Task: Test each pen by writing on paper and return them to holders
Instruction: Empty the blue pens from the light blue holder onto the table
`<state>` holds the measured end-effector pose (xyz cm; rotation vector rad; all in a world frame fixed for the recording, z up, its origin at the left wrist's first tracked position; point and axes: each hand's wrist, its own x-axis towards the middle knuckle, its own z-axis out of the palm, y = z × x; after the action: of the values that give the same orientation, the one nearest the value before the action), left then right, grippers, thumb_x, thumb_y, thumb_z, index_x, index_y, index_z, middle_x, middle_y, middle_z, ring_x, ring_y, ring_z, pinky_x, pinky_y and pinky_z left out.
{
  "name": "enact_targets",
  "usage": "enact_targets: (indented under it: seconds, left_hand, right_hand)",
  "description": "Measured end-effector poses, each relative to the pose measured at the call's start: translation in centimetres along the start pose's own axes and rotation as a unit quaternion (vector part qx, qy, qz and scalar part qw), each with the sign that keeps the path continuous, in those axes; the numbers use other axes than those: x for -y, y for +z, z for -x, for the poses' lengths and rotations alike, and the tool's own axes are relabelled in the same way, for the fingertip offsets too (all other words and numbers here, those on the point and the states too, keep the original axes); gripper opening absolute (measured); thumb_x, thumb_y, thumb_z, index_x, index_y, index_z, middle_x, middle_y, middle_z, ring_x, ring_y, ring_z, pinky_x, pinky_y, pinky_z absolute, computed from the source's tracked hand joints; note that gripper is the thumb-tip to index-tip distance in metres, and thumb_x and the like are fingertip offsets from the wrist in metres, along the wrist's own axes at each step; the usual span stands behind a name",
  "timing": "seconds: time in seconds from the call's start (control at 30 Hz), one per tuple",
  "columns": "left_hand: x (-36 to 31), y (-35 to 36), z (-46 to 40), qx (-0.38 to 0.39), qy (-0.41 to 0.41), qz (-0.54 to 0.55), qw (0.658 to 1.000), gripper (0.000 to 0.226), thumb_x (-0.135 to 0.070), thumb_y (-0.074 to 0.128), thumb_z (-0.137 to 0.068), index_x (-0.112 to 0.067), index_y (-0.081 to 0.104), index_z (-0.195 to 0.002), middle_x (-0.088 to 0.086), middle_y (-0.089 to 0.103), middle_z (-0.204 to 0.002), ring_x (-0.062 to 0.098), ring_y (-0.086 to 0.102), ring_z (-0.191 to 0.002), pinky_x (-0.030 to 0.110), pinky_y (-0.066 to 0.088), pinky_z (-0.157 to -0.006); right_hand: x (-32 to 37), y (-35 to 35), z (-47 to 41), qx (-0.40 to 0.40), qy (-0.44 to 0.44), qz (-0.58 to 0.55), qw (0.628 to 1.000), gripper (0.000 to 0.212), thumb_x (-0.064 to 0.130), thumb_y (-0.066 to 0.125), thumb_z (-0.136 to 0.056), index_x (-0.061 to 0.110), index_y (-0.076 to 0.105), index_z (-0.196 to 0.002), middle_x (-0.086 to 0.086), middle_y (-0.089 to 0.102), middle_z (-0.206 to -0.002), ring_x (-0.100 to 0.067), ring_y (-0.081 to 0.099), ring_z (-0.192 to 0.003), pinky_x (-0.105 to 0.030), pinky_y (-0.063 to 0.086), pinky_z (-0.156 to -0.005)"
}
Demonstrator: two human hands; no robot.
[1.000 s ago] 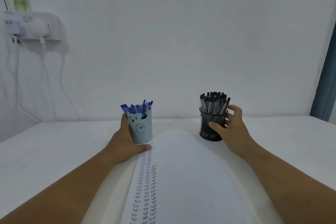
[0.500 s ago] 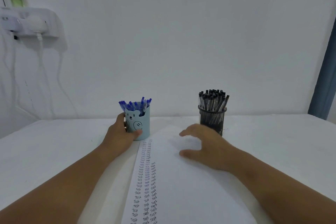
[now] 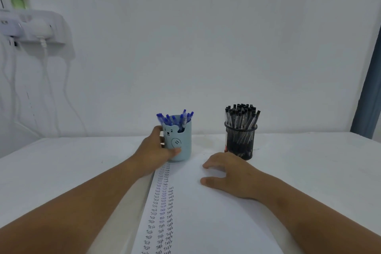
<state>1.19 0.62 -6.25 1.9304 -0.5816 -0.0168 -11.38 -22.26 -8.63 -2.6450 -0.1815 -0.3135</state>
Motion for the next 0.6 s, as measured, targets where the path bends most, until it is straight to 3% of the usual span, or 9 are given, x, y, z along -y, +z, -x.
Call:
enact_targets:
  seconds: [0.13, 0.23, 0.3, 0.33, 0.43, 0.5, 0.6]
  left_hand:
    - [-1.2, 1.8, -0.7, 0.038, 0.038, -0.043, 0.998, 0.068, -0.018, 0.082, -0.082, -0.035, 0.039, -0.132, -0.01, 0.064, -0.114, 0.006, 0.065, -0.101, 0.02, 0.052, -0.077]
    - [-1.7, 1.6, -0.7, 0.025, 0.098, -0.104, 0.989, 0.072, -0.018, 0.081, -0.083, -0.035, 0.038, -0.137, -0.012, 0.06, -0.115, 0.003, 0.061, -0.101, 0.008, 0.044, -0.071]
    - [-1.6, 0.9, -0.4, 0.017, 0.143, -0.15, 0.978, 0.074, -0.019, 0.081, -0.083, -0.034, 0.038, -0.141, -0.01, 0.06, -0.118, 0.005, 0.058, -0.105, 0.009, 0.044, -0.078]
    - [-1.4, 0.5, -0.1, 0.014, 0.164, -0.176, 0.971, 0.075, -0.021, 0.081, -0.082, -0.034, 0.038, -0.142, -0.009, 0.059, -0.12, 0.007, 0.057, -0.108, 0.016, 0.047, -0.085]
    - [-0.9, -1.1, 1.2, -0.006, 0.218, -0.263, 0.94, 0.077, -0.027, 0.08, -0.082, -0.034, 0.037, -0.145, -0.008, 0.054, -0.129, 0.014, 0.053, -0.114, 0.036, 0.051, -0.094]
    - [-0.6, -2.5, 2.1, -0.027, 0.251, -0.3, 0.92, 0.078, -0.024, 0.08, -0.082, -0.03, 0.037, -0.147, -0.007, 0.045, -0.131, 0.017, 0.05, -0.114, 0.034, 0.051, -0.092]
    - [0.2, -5.6, 3.3, -0.042, 0.268, -0.314, 0.91, 0.079, -0.017, 0.082, -0.08, -0.026, 0.039, -0.146, -0.005, 0.034, -0.127, 0.017, 0.054, -0.102, 0.018, 0.049, -0.081]
  right_hand:
    - [0.2, -0.6, 0.2, -0.025, 0.011, -0.005, 1.0, 0.057, 0.063, 0.074, -0.078, 0.032, 0.063, -0.124, 0.019, 0.06, -0.122, 0.0, 0.055, -0.113, -0.027, 0.046, -0.102]
    - [1.0, -1.3, 0.2, -0.124, 0.025, -0.127, 0.984, 0.065, 0.053, 0.084, -0.073, 0.033, 0.053, -0.126, 0.017, 0.058, -0.117, -0.002, 0.058, -0.103, -0.029, 0.052, -0.093]
    - [1.9, -1.8, -0.1, -0.181, 0.043, -0.233, 0.955, 0.087, 0.048, 0.09, -0.067, 0.034, 0.038, -0.136, 0.016, 0.053, -0.122, -0.006, 0.061, -0.102, -0.028, 0.055, -0.087]
    - [2.5, -2.0, -0.3, -0.194, 0.05, -0.26, 0.945, 0.099, 0.049, 0.091, -0.064, 0.036, 0.03, -0.141, 0.017, 0.05, -0.126, -0.007, 0.063, -0.101, -0.028, 0.056, -0.085]
    - [4.7, -2.6, -1.3, -0.182, 0.054, -0.285, 0.94, 0.113, 0.052, 0.09, -0.062, 0.041, 0.018, -0.149, 0.012, 0.046, -0.131, -0.008, 0.066, -0.097, -0.022, 0.053, -0.077]
    - [6.4, -2.5, -2.3, -0.154, 0.052, -0.281, 0.946, 0.111, 0.055, 0.088, -0.064, 0.041, 0.019, -0.149, 0.009, 0.048, -0.13, -0.011, 0.064, -0.099, -0.02, 0.05, -0.076]
    - [9.0, -1.5, -4.3, -0.115, 0.047, -0.277, 0.953, 0.092, 0.056, 0.083, -0.071, 0.039, 0.032, -0.145, 0.009, 0.054, -0.125, -0.011, 0.064, -0.1, -0.02, 0.05, -0.074]
